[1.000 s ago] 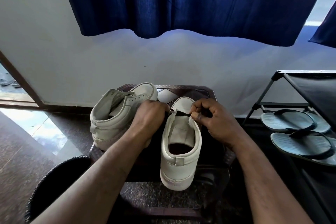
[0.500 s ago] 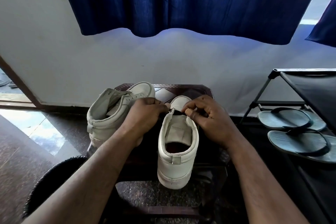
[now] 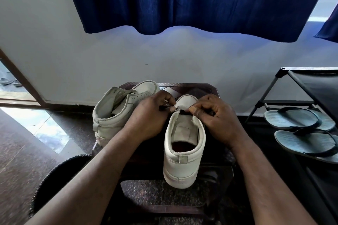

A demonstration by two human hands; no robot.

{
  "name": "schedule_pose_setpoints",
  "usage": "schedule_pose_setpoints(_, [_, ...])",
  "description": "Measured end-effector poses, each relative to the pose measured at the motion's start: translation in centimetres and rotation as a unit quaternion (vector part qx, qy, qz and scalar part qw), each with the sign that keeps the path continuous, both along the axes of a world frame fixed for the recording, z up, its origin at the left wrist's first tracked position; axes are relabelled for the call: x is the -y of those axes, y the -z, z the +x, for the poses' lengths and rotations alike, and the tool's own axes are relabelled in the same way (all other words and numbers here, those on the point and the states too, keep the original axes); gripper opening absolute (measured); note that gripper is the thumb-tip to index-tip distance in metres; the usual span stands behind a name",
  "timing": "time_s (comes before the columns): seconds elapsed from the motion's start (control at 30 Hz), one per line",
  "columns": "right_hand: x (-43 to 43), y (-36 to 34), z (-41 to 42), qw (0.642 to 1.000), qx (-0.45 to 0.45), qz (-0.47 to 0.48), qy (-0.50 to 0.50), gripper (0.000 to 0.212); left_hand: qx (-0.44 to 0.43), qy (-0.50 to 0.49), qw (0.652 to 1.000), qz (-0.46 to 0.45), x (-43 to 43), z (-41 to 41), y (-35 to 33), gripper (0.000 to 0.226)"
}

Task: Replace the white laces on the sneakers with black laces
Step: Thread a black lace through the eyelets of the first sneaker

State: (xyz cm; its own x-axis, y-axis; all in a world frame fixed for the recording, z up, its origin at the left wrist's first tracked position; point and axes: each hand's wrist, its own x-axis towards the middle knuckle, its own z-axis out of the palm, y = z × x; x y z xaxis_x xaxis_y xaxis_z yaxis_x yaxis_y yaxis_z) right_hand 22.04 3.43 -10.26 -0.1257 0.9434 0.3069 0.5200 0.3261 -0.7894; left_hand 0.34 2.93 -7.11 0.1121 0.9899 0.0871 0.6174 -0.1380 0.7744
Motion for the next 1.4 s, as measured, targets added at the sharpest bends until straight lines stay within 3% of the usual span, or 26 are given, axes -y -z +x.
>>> schedule_pose_setpoints(0.13, [0.1, -0.1, -0.1, 1.0, -0.007, 0.002, 0.003, 0.005, 0.002, 0.027, 0.999, 0.023, -0.1, -0.6, 0.4, 0.018])
schedule_pose_setpoints(0.33, [0.1, -0.1, -0.3, 1.0, 0.001, 0.009, 0.006, 0.005, -0.076, -0.012, 0.986, 0.151, 0.0, 0.2, 0.8, 0.005])
schedule_pose_setpoints(0.43, [0.1, 0.0, -0.1, 1.0, 0.001, 0.005, 0.002, 0.006, -0.042, -0.043, 0.997, 0.055, -0.1, 0.7, 0.4, 0.008])
schedule_pose_setpoints(0.57, [-0.2, 0.1, -0.2, 1.0, 0.01, 0.002, 0.001, 0.02, 0.169, -0.1, 0.972, -0.132, -0.1, 1.5, -0.3, 0.022])
schedule_pose_setpoints(0.7, [-0.1, 0.2, -0.2, 1.0, 0.012, 0.005, 0.002, 0.021, 0.158, -0.145, 0.96, -0.179, -0.3, 1.9, -1.1, 0.019])
schedule_pose_setpoints(0.83, [0.1, 0.2, -0.2, 1.0, 0.01, 0.004, 0.007, 0.022, 0.238, -0.165, 0.929, -0.229, -0.3, 2.4, -1.1, 0.022])
schedule_pose_setpoints(0.9, [0.1, 0.1, -0.2, 1.0, 0.012, 0.003, 0.006, 0.019, 0.259, -0.16, 0.923, -0.237, -0.3, 2.3, -1.0, 0.02])
schedule_pose_setpoints(1.2, [0.1, 0.0, -0.4, 1.0, -0.001, -0.002, 0.006, 0.024, 0.177, -0.152, 0.953, -0.194, 0.0, 1.7, -1.3, 0.019])
schedule_pose_setpoints(1.33, [0.3, -0.3, -0.3, 0.995, -0.095, -0.033, -0.004, 0.007, 0.177, -0.139, 0.957, -0.183, 0.1, 1.1, -0.9, 0.017])
schedule_pose_setpoints(1.4, [0.3, -0.5, -0.3, 0.988, -0.144, -0.05, -0.011, 0.014, 0.162, -0.132, 0.968, -0.135, 0.0, 0.9, -0.7, 0.013])
